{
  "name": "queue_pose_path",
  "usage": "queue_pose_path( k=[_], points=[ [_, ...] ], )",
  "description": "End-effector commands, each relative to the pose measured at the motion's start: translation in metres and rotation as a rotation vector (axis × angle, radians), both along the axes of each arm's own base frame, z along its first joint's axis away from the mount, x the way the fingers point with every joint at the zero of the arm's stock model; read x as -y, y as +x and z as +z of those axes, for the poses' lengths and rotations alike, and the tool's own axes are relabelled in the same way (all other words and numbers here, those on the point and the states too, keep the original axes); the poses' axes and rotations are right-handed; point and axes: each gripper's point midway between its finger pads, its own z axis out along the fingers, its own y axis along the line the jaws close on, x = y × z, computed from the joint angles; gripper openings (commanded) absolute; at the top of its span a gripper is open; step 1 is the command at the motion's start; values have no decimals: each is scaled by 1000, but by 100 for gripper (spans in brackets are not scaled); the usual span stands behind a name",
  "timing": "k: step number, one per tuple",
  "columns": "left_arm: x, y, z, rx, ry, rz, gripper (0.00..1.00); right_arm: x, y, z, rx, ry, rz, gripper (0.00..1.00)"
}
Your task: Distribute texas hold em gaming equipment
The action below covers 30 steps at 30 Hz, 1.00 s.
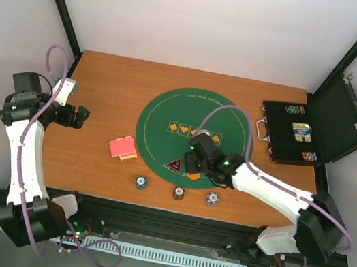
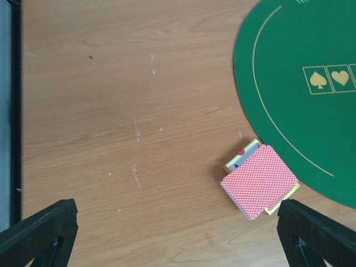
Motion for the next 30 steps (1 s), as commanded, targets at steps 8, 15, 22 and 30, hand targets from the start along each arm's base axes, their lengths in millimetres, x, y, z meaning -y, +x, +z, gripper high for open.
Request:
queue_pose_path(
  k=[8,15,22,30],
  points=[
    [-8,29,-37,-63,-103,34,100,-63,-3,-42,-135,-71,106,55],
    [-6,37,-44,-98,-184,56,100,-76,-23,-79,-214,-104,142,54],
    [3,40,-25,-66,-251,42,100,-74,-28,-98,-239,-131,134,54],
    [7,38,-21,-60,-246,11,100,-63,-27,-113,-243,-201,124,54]
  ],
)
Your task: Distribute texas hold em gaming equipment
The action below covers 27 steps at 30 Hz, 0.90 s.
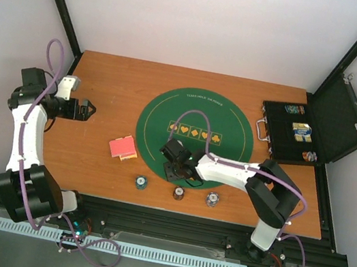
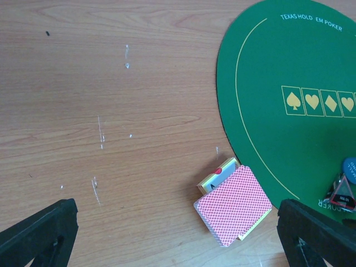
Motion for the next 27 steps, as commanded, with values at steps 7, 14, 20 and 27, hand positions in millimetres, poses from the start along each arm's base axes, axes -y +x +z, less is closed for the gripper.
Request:
queue_pose_path(
  k=[7,14,20,27],
  points=[
    [11,3,23,53,-68,-22,100,20,-1,-22,-12,-62,-19,53],
    [11,5,24,51,-75,-18,100,5,4,-22,-26,-33,24,40],
    [14,1,22,47,-77,-42,100,-10,19,-28,-16,-52,47,35],
    [21,-6,15,17,-93,-83,100,-28,55,-28,-22,-8,23,32]
  ],
)
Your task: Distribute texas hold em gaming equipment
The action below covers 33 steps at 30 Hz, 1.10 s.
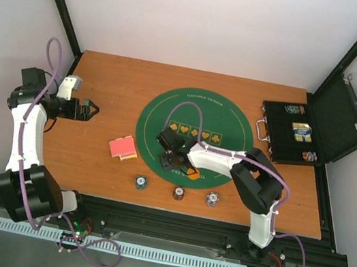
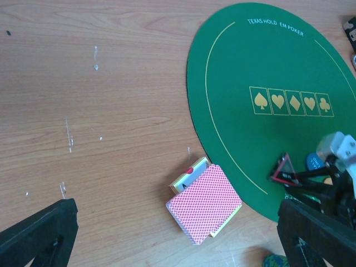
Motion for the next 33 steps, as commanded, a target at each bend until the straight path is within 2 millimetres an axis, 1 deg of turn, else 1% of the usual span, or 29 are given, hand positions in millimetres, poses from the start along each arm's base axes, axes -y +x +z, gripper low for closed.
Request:
queue_pose_path(
  k=[1,3,5,6,7,9,12,13,18,19,22,23,25,26,28,30,31,32,33],
  points=[
    [5,-3,6,8,-3,-35,100,-13,24,-13,-21,23,-5,31],
    [5,-3,5,12,-5,-35,100,-25,35,-14,-14,26,12,31],
    [6,-3,6,10,-14,-35,100,-37,43,-21,-17,14,36,30],
    [7,-3,6,6,-20,-36,100,-42,47,-20,-12,13,43,30],
    [7,-3,6,5,-21,-38,100,-47,52,-26,-15,2,51,30],
    [9,-4,7,4,-23,-48,100,-58,61,-28,-12,-2,63,29],
    [12,-7,5,0,-25,-62,100,-70,76,-28,-5,-6,68,29],
    [13,-8,4,-3,-25,-64,100,-74,82,-24,4,-2,65,29],
    [15,-12,1,-12,-24,-70,100,-78,104,-11,24,34,32,30],
    [15,-13,2,-11,-24,-71,100,-79,107,-11,23,33,30,30],
    [16,-15,5,-7,-19,-79,100,-81,109,-1,22,36,40,36],
    [16,-15,6,-4,-15,-80,100,-80,107,4,22,41,42,40],
    [17,-15,9,-1,-11,-84,100,-74,103,20,32,52,38,51],
    [17,-15,10,1,-12,-85,100,-68,100,27,43,53,29,55],
    [17,-15,12,3,-18,-84,100,-48,90,38,62,41,-7,63],
    [18,-15,11,1,-28,-78,100,-28,82,50,83,33,-45,67],
    [19,-15,11,2,-32,-77,100,-18,75,50,83,24,-59,67],
    [20,-15,11,1,-36,-76,100,-9,70,58,92,31,-74,67],
    [20,-15,11,5,-35,-76,100,1,64,57,91,24,-88,68]
  ],
)
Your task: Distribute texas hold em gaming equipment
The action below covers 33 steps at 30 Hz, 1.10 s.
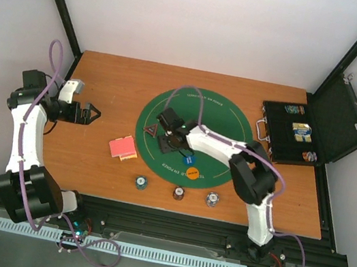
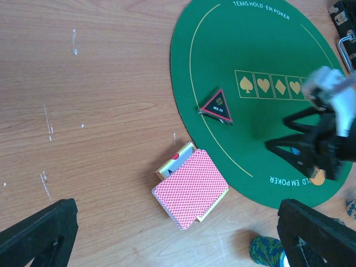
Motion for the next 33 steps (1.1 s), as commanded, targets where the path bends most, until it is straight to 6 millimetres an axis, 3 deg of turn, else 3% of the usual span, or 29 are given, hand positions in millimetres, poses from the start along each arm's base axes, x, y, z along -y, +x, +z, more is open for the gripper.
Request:
queue_pose_path(
  k=[1,6,12,15,25,33],
  points=[
    [8,-2,15,43,-11,-19,100,37,-15,31,54,13,-89,68],
    [10,-2,17,47,-15,-20,100,72,-43,13,19,-17,-132,71],
    [12,-3,18,45,-27,-23,100,88,-57,0,1,-22,-150,72],
    [12,-3,20,48,-23,-24,100,90,-58,-2,6,-25,-154,71],
    [13,-3,26,61,-31,-21,100,96,-46,-26,-27,-41,-185,50],
    [11,-2,28,63,-18,-20,100,112,-41,-38,-44,-65,-202,48]
  ],
)
